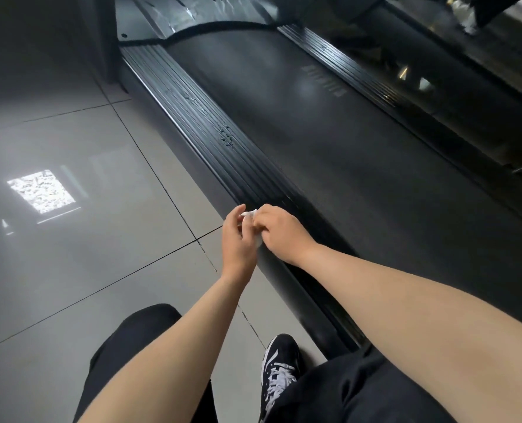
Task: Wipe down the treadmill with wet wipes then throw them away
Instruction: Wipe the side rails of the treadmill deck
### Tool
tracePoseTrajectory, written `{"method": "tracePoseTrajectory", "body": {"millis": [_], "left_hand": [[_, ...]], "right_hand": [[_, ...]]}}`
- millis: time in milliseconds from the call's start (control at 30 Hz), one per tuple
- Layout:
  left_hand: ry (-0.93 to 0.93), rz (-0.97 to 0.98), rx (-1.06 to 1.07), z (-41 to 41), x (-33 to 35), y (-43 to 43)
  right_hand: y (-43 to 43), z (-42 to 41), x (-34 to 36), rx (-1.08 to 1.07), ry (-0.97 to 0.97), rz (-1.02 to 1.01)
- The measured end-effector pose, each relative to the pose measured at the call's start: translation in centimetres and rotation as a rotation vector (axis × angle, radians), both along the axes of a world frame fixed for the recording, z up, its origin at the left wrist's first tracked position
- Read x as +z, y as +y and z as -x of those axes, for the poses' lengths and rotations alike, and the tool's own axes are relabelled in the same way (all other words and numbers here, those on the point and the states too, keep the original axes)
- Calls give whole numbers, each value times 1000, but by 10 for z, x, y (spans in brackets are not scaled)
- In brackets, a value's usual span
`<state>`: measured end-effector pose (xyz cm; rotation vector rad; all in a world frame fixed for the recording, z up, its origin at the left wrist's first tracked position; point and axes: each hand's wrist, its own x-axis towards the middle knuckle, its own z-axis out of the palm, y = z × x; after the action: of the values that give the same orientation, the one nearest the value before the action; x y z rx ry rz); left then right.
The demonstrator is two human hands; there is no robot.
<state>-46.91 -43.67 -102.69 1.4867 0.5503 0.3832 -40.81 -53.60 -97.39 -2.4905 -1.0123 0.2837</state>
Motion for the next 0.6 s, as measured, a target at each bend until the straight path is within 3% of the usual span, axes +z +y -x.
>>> {"method": "tracePoseTrajectory", "body": {"millis": [167, 333, 433, 600], "left_hand": [[33, 30, 64, -7, -11, -8], [144, -101, 144, 6, -25, -30], [229, -52, 138, 15, -38, -36], [214, 26, 229, 3, -28, -21]], "right_hand": [[0, -5, 2, -195, 101, -234], [-2, -8, -12, -238, 58, -156], [2, -5, -21, -215, -28, -117], [7, -12, -31, -235, -91, -117]]}}
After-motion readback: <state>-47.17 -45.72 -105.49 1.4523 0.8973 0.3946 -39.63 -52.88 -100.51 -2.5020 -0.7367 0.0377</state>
